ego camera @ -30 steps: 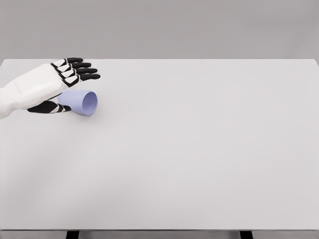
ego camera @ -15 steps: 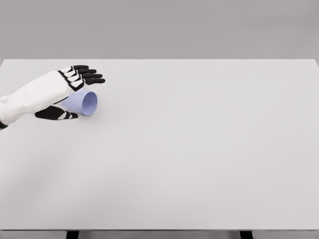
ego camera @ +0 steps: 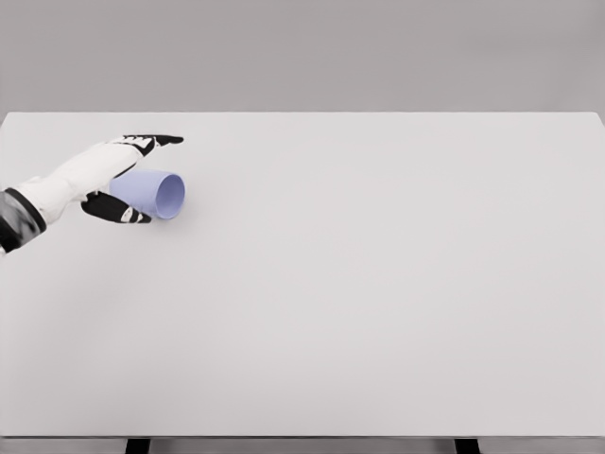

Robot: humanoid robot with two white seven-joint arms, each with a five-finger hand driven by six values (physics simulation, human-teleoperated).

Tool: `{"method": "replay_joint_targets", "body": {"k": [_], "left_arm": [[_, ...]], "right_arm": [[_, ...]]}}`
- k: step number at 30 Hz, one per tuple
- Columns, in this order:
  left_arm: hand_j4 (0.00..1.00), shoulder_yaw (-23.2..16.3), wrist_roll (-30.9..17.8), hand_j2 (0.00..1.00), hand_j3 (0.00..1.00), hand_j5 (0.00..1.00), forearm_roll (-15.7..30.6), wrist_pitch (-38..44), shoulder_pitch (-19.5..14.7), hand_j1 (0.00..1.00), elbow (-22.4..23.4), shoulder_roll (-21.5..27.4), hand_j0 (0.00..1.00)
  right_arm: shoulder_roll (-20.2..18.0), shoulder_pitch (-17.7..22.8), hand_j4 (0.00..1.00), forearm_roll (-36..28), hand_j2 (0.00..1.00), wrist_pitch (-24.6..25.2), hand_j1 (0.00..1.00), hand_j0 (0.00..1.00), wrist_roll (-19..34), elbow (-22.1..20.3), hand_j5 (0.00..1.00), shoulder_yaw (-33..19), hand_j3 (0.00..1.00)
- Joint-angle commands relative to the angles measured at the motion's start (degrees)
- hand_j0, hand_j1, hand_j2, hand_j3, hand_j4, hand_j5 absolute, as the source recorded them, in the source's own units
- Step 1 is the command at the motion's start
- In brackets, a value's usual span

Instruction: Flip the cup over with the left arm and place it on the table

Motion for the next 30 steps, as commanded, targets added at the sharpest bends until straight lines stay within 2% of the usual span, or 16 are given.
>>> {"method": "replay_joint_targets", "body": {"k": [1, 5, 16, 20, 30], "left_arm": [[1.00, -1.36, 0.02, 1.00, 1.00, 1.00, 0.55, 1.33, -0.09, 1.00, 1.41, -0.02, 1.00], [1.00, -5.05, -0.33, 1.00, 1.00, 1.00, 0.55, 1.33, -2.90, 1.00, 4.22, -0.54, 1.00], [1.00, -6.99, -0.42, 1.00, 1.00, 1.00, 0.11, 2.21, -5.01, 1.00, 9.32, -1.86, 1.00], [1.00, -9.89, -0.34, 1.00, 1.00, 1.00, -0.07, 2.21, -8.08, 1.00, 13.01, -3.80, 1.00], [1.00, -11.65, -0.42, 1.00, 1.00, 1.00, -0.77, 2.21, -10.02, 1.00, 16.26, -5.64, 1.00]], "right_arm": [[0.00, 0.00, 1.00, 0.01, 1.00, 0.00, 1.00, 1.00, 0.01, 0.01, 1.00, 0.01, 1.00], [0.00, 0.00, 1.00, 0.01, 1.00, 0.00, 1.00, 1.00, 0.01, 0.01, 1.00, 0.01, 1.00], [0.00, 0.00, 1.00, 0.01, 1.00, 0.00, 1.00, 1.00, 0.01, 0.01, 1.00, 0.01, 1.00], [0.00, 0.00, 1.00, 0.01, 1.00, 0.00, 1.00, 1.00, 0.01, 0.01, 1.00, 0.01, 1.00], [0.00, 0.00, 1.00, 0.01, 1.00, 0.00, 1.00, 1.00, 0.01, 0.01, 1.00, 0.01, 1.00]]}}
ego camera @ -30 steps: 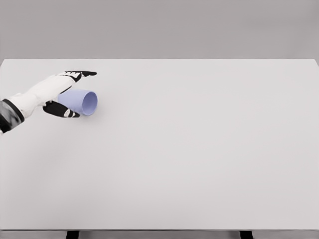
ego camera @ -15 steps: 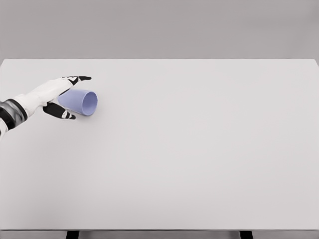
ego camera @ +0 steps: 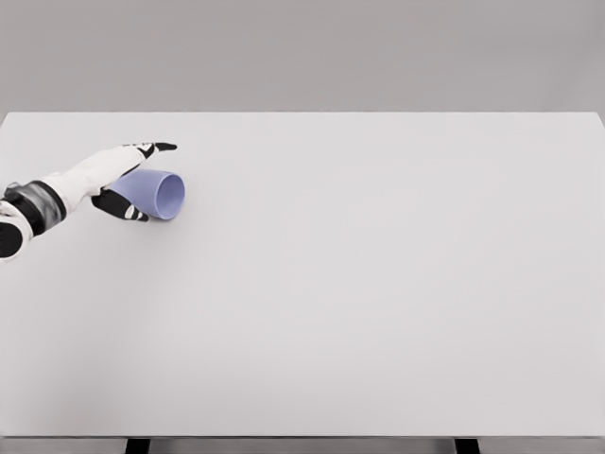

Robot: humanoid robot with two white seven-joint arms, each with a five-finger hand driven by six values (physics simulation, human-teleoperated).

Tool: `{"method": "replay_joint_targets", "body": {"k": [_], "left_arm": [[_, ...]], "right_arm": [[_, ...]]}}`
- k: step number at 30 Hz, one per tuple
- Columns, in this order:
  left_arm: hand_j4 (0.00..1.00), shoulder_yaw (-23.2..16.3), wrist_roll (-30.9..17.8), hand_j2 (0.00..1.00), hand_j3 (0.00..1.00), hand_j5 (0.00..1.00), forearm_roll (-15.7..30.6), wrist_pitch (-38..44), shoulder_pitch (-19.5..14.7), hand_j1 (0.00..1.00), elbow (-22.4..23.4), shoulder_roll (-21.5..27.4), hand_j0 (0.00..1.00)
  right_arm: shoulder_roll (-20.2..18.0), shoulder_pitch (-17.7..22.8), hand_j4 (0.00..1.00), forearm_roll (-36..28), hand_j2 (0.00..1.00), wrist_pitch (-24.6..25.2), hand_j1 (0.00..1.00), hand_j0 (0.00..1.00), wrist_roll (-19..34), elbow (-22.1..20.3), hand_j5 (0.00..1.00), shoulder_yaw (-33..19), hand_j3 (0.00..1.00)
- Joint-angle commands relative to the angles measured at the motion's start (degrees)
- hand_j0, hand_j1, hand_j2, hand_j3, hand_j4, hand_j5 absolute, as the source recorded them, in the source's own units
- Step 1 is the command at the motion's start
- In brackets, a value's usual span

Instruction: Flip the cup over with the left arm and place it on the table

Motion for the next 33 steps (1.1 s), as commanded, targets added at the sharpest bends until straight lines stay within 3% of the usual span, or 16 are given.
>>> {"method": "replay_joint_targets", "body": {"k": [1, 11, 33], "left_arm": [[1.00, -0.60, 0.02, 1.00, 1.00, 1.00, -0.66, -0.01, 0.00, 1.00, 0.97, -0.40, 1.00], [1.00, -0.95, 0.02, 1.00, 1.00, 1.00, -2.24, -0.01, -0.88, 1.00, 3.70, -2.86, 1.00], [1.00, -2.27, 0.02, 1.00, 1.00, 1.00, -3.03, -0.01, -1.23, 1.00, 5.19, -3.21, 1.00]], "right_arm": [[0.00, 0.00, 1.00, 0.01, 1.00, 0.00, 1.00, 1.00, 0.02, 0.01, 1.00, 0.01, 1.00], [0.00, 0.00, 1.00, 0.01, 1.00, 0.00, 1.00, 1.00, 0.02, 0.01, 1.00, 0.01, 1.00], [0.00, 0.00, 1.00, 0.01, 1.00, 0.00, 1.00, 1.00, 0.02, 0.01, 1.00, 0.01, 1.00]]}}
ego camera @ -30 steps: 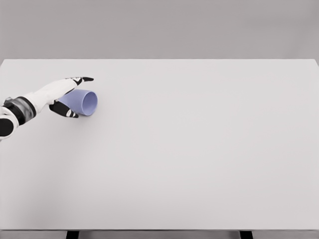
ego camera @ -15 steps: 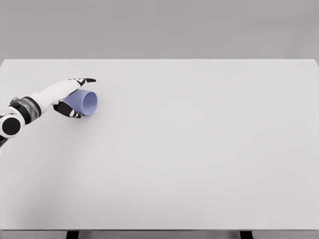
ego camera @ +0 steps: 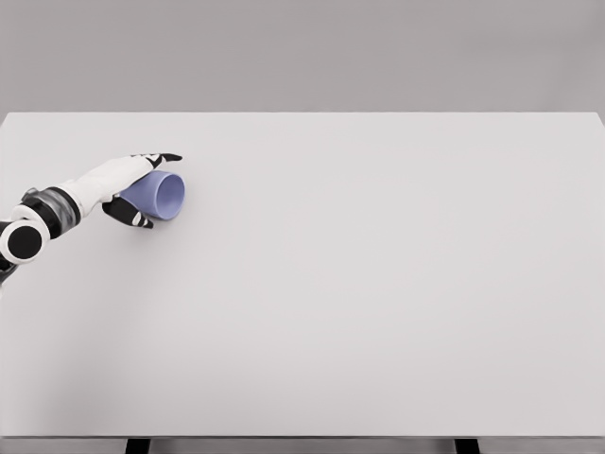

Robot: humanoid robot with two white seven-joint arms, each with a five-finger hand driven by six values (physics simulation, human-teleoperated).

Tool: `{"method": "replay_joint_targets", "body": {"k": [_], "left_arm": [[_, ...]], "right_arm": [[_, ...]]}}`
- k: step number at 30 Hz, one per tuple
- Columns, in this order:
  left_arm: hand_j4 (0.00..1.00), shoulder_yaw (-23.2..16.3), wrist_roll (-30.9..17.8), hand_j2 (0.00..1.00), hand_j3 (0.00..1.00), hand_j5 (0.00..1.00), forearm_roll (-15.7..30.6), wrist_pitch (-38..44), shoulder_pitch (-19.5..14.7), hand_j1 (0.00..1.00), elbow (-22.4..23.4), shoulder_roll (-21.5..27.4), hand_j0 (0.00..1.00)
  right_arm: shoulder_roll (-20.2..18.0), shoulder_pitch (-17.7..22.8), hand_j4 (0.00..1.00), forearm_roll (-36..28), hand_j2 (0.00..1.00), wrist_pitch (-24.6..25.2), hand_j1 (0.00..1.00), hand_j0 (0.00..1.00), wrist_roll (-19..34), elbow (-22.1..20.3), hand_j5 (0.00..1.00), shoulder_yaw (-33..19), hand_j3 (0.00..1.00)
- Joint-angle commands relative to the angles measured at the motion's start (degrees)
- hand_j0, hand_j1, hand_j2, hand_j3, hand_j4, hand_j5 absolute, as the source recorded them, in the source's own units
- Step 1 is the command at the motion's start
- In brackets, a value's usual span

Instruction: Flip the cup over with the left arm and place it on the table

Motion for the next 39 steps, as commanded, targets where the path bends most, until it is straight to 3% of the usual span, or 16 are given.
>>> {"method": "replay_joint_targets", "body": {"k": [1, 11, 13, 17, 19, 24, 39], "left_arm": [[1.00, 0.01, 0.02, 1.00, 1.00, 1.00, -0.02, -0.01, 0.00, 1.00, 0.53, -0.54, 1.00], [1.00, 0.01, 0.02, 1.00, 1.00, 1.00, -0.81, -0.01, -0.18, 1.00, 1.33, -0.98, 1.00], [0.94, 0.01, -0.06, 0.94, 0.94, 0.94, -0.81, -0.01, -0.26, 0.94, 1.24, -0.98, 0.94], [0.91, 0.01, -0.42, 0.91, 0.91, 0.91, -0.73, -0.01, -0.44, 0.91, 1.06, -0.98, 0.91], [0.81, 0.10, -1.47, 0.81, 0.81, 0.81, -0.73, -0.10, -0.44, 0.81, 0.71, -0.98, 0.81], [0.76, 0.01, -2.53, 0.76, 0.76, 0.76, -0.55, -0.10, -0.70, 0.76, 0.62, -0.98, 0.76], [0.76, 1.06, -2.70, 0.76, 0.76, 0.76, 1.91, -0.72, -0.88, 0.76, -0.52, -0.62, 0.76]], "right_arm": [[0.00, 0.00, 1.00, 0.01, 1.00, 0.00, 1.00, 1.00, 0.01, 0.01, 1.00, 0.01, 1.00], [0.00, 0.00, 1.00, 0.01, 1.00, 0.00, 1.00, 1.00, 0.01, 0.01, 1.00, 0.01, 1.00], [0.00, 0.00, 1.00, 0.01, 1.00, 0.00, 1.00, 1.00, 0.01, 0.01, 1.00, 0.01, 1.00], [0.00, 0.00, 1.00, 0.01, 1.00, 0.00, 1.00, 1.00, 0.01, 0.02, 1.00, 0.01, 1.00], [0.00, 0.00, 1.00, 0.01, 1.00, 0.00, 1.00, 1.00, 0.01, 0.01, 1.00, 0.01, 1.00], [0.00, 0.00, 1.00, 0.01, 1.00, 0.00, 1.00, 1.00, 0.01, 0.01, 1.00, 0.01, 1.00], [0.00, 0.00, 1.00, 0.01, 1.00, 0.00, 1.00, 1.00, 0.01, 0.01, 1.00, 0.01, 1.00]]}}
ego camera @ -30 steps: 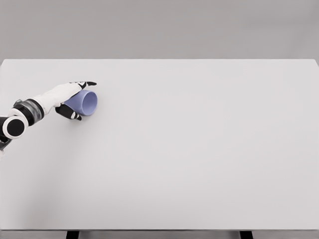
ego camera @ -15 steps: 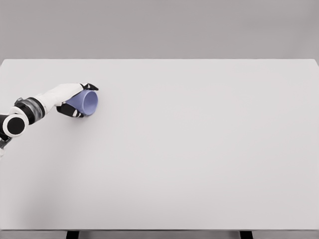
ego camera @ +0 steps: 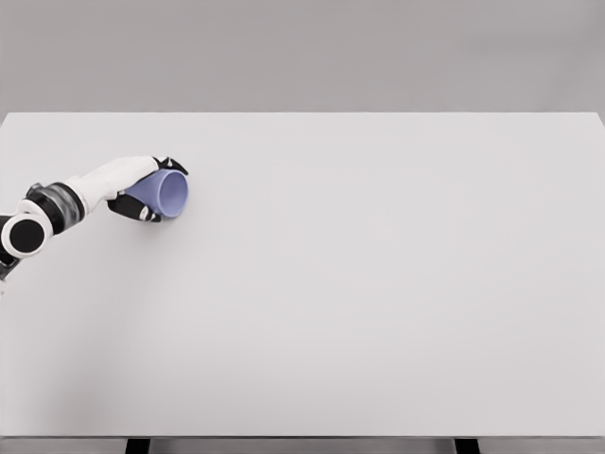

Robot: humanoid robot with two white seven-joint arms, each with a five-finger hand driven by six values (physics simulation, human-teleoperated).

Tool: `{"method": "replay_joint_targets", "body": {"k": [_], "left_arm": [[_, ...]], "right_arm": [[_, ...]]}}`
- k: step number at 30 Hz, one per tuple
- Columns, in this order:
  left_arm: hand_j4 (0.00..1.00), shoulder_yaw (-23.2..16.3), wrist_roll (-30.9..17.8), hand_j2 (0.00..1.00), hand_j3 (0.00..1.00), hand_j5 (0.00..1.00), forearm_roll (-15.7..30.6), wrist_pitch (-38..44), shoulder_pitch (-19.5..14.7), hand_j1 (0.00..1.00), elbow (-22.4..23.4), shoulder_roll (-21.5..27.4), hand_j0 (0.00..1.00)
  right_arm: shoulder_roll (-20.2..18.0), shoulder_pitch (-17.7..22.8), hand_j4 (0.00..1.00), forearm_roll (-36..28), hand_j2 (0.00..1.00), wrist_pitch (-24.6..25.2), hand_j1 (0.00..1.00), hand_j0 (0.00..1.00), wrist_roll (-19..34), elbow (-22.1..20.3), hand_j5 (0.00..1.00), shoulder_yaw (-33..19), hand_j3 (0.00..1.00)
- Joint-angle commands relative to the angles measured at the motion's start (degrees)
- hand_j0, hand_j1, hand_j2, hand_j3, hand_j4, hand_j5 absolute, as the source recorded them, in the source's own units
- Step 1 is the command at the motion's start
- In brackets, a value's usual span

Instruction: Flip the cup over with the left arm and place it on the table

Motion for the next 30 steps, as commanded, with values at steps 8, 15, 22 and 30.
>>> {"method": "replay_joint_targets", "body": {"k": [8, 15, 22, 30], "left_arm": [[0.77, 2.04, 0.26, 0.77, 0.77, 0.77, 6.15, -0.56, 0.09, 0.77, -2.65, 0.61, 0.77], [0.77, 2.65, 0.35, 0.77, 0.77, 0.77, 10.37, -2.23, 0.00, 0.77, -2.73, 0.61, 0.77], [0.78, 3.18, 0.44, 0.78, 0.78, 0.78, 18.11, -2.93, 0.09, 0.78, -2.47, 0.61, 0.78], [0.78, 4.85, 0.44, 0.78, 0.78, 0.78, 23.65, -3.20, 0.62, 0.78, -1.94, 0.52, 0.78]], "right_arm": [[0.00, 0.00, 1.00, 0.01, 1.00, 0.00, 1.00, 1.00, 0.01, 0.01, 1.00, 0.01, 1.00], [0.00, 0.00, 1.00, 0.01, 1.00, 0.00, 1.00, 1.00, 0.01, 0.10, 1.00, 0.01, 1.00], [0.00, 0.00, 1.00, 0.01, 1.00, 0.00, 1.00, 1.00, 0.01, 0.01, 1.00, 0.01, 1.00], [0.00, 0.00, 1.00, 0.01, 1.00, 0.00, 1.00, 1.00, 0.01, 0.01, 1.00, 0.01, 1.00]]}}
